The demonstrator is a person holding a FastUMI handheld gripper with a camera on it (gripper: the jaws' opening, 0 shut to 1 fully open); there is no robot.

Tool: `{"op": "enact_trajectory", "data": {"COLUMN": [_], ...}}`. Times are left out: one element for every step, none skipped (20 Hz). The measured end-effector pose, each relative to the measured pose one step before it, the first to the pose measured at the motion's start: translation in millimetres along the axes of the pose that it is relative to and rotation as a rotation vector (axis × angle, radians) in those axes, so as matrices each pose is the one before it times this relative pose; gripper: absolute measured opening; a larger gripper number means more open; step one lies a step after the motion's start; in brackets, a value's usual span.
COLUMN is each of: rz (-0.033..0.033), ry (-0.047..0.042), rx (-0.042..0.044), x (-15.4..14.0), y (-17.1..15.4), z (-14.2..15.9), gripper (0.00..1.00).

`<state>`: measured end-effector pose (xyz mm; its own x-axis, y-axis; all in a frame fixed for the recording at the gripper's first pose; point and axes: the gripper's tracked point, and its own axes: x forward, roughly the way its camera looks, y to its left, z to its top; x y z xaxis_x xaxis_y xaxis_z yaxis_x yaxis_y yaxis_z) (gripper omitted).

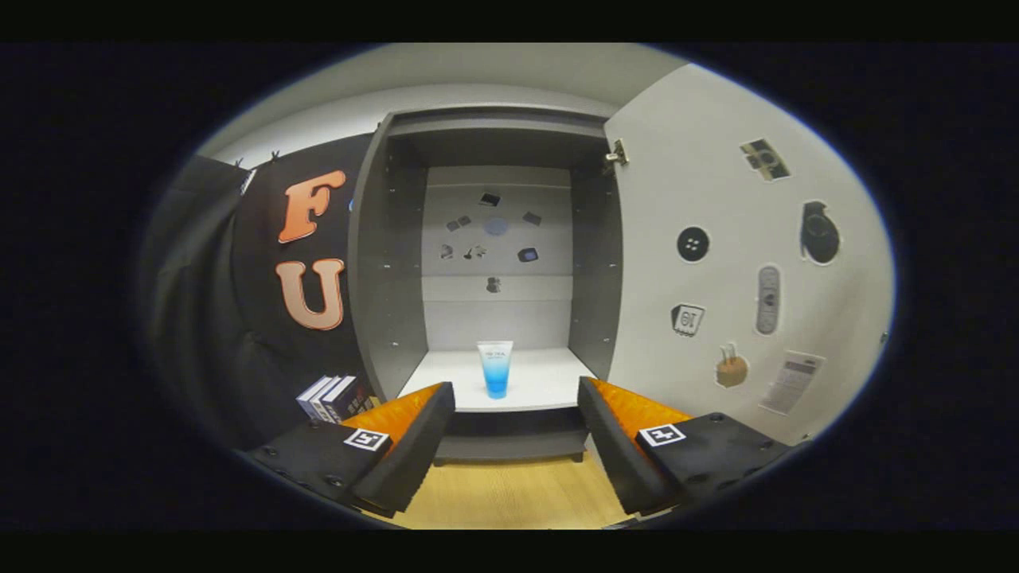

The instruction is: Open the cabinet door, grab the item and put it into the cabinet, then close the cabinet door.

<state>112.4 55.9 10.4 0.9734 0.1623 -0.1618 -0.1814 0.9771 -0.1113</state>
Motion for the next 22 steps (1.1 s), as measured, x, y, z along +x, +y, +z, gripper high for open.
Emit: {"op": "enact_trajectory", "data": {"rz": [-0.004, -0.00186, 0.00027, -0.00185, -0.00528, -0.00767, -0.01555, -0.01806, -0.01974, -0.01629, -0.01403, -0.00783, 0.00374, 0.00503, -0.00034, -0.00058, -0.00613, -0.00701, -0.00334, -0.00541, -0.00721, -0.0068], "ry": [0.00577, 0.00737, 0.0053, -0.00018, -0.00377, -0.0067, -0.00259, -0.0001, -0.00673, -0.00679, -0.004, -0.00231, -0.00362, -0.00361, 0.00211, -0.00263, -0.00791, -0.0048, -0.00107, 0.00027, -0.00287, -0.00128], "rx": [0.00195, 0.00294, 0.00232, 0.00143, 0.00125, 0.0023, 0.00555, 0.00862, 0.01181, 0.01277, 0.01195, 0.01605, 0.01159, 0.00579, -0.0007, -0.00499, -0.00548, -0.00539, -0.00498, -0.00148, 0.00227, 0.00492], "x": [-19.36, -14.5, -14.66, -13.34, -12.96, -12.31, -13.16, -10.69, -11.25, -8.79, -9.76, 5.24, -7.12, -6.32, -5.68, -6.08, -5.12, -4.01, -3.63, -1.23, 0.04, 1.64], "y": [-5.13, -4.93, -3.13, -4.38, -5.76, -6.67, -8.77, -10.08, -11.11, -11.13, -12.27, -4.29, -7.26, -8.83, -12.18, -11.85, -13.37, -13.6, -12.84, -12.95, -13.28, -11.84], "z": [-3.7, -4.58, -4.01, -2.66, -0.7, -0.49, -1.03, -2.33, -0.67, -0.96, -1.4, -4.85, -1.71, 0.33, -0.24, 0.44, 2.37, 0.82, 0.26, -0.59, 0.22, -1.27], "gripper": [0.98, 0.98, 0.98, 0.98, 0.98, 0.99, 0.99, 0.99, 0.99, 0.99, 0.99, 0.99, 0.99, 0.99, 0.99, 0.99, 0.99, 0.99, 0.99, 0.99, 0.99, 0.99]}}
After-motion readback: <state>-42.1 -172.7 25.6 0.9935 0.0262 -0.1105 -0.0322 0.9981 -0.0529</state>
